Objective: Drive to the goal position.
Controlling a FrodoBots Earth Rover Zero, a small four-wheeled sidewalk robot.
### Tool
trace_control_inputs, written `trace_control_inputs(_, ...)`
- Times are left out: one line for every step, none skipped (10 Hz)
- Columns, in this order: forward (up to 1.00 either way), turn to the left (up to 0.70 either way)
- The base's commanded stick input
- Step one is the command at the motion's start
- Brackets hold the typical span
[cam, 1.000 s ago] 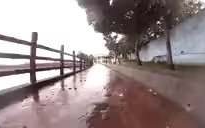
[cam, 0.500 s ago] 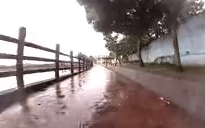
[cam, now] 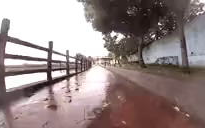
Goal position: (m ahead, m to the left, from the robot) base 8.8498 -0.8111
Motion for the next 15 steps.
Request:
trace_control_inputs(1.0, 0.37)
trace_control_inputs(1.0, 0.27)
trace_control_inputs(1.0, 0.05)
trace_control_inputs(1.0, -0.01)
trace_control_inputs(1.0, -0.01)
trace_control_inputs(1.0, -0.01)
trace_control_inputs(1.0, -0.01)
trace_control_inputs(1.0, -0.01)
trace_control_inputs(1.0, -0.01)
trace_control_inputs(1.0, -0.01)
trace_control_inputs(1.0, -0.01)
trace_control_inputs(1.0, -0.01)
trace_control_inputs(1.0, -0.01)
trace_control_inputs(1.0, 0.05)
trace_control_inputs(1.0, 0.37)
